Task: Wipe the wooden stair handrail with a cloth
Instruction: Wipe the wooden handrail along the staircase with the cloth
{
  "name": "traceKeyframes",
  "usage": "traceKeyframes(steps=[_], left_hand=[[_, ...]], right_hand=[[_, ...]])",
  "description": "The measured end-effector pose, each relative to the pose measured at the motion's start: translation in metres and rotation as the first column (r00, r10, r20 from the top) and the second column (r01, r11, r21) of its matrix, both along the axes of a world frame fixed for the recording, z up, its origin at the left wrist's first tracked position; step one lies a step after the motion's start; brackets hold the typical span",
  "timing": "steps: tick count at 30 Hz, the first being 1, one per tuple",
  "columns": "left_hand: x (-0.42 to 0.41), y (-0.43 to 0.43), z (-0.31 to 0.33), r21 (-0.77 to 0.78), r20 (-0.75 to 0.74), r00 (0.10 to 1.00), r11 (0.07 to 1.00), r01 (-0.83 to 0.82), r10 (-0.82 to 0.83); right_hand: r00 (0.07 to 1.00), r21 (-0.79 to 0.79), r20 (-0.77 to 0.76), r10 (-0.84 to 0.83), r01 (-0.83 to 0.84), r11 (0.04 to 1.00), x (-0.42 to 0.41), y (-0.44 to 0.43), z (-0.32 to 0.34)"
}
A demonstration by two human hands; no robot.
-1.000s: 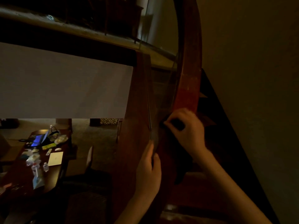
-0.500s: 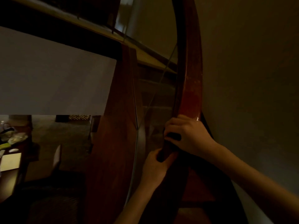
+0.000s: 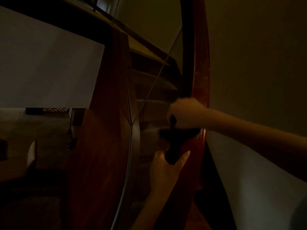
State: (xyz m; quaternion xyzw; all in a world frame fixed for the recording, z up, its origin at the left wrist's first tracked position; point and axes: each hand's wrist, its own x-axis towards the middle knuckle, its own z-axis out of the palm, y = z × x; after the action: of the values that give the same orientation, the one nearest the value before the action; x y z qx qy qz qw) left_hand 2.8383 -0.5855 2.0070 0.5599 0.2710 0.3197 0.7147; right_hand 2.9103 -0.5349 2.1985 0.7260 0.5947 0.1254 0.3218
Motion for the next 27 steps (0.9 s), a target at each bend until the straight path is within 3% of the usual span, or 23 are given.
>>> traceKeyframes(steps=[2,5,8,9,12,14,15,17,19,20,22,24,27], left_hand=[[0.003,-0.001,-0.006,-0.01,0.087,0.995,0.999,-0.044,0.045],[0.0,0.002,-0.004,0.085,0.005,1.0,0.996,0.017,-0.017],[-0.006,0.002,0.003,-0.001,0.048,0.999,1.0,0.021,-0.021],[-0.008,0.002,0.004,0.001,0.052,0.998,1.0,0.018,-0.018],[-0.009,0.002,0.006,0.034,0.022,0.999,0.999,0.024,-0.025],[-0.007,0.002,0.006,0.129,-0.025,1.0,0.992,0.008,-0.005],[-0.007,0.001,0.006,0.2,-0.036,0.999,0.98,-0.017,0.025],[-0.011,-0.002,0.008,0.395,-0.069,0.987,0.913,-0.108,0.146],[-0.011,-0.007,0.017,0.578,-0.036,0.958,0.788,-0.214,0.286],[-0.007,-0.011,0.023,0.629,-0.012,0.949,0.74,-0.238,0.315],[0.003,-0.019,0.038,0.655,0.001,0.948,0.716,-0.242,0.319],[0.016,-0.028,0.051,0.68,-0.006,0.947,0.695,-0.232,0.322],[0.032,-0.034,0.064,0.802,-0.022,0.917,0.555,-0.221,0.398]], right_hand=[[0.996,-0.073,-0.086,0.012,-0.019,0.997,-0.009,-0.015,-0.011],[0.995,0.007,0.1,0.0,0.0,1.0,0.009,0.007,0.017],[0.986,-0.047,0.163,0.012,-0.004,0.999,0.024,0.033,0.056],[0.993,-0.128,0.116,0.016,-0.001,0.992,0.025,0.035,0.059],[0.973,-0.281,-0.229,-0.039,-0.028,0.959,0.016,0.011,0.034],[0.956,-0.098,-0.261,0.136,-0.166,0.981,0.018,-0.021,0.011],[0.926,0.142,-0.225,0.304,-0.277,0.95,0.027,-0.04,0.001],[0.86,0.662,-0.128,0.494,-0.297,0.688,0.048,-0.08,-0.023],[0.837,0.937,-0.177,0.518,-0.018,0.35,0.056,-0.114,-0.063],[0.815,0.965,-0.243,0.527,0.147,0.219,0.053,-0.123,-0.087],[0.758,0.936,-0.324,0.566,0.343,0.076,0.042,-0.131,-0.123],[0.673,0.881,-0.378,0.636,0.472,0.024,0.036,-0.132,-0.134],[0.437,0.669,-0.494,0.751,0.743,0.008,0.043,-0.125,-0.128]])
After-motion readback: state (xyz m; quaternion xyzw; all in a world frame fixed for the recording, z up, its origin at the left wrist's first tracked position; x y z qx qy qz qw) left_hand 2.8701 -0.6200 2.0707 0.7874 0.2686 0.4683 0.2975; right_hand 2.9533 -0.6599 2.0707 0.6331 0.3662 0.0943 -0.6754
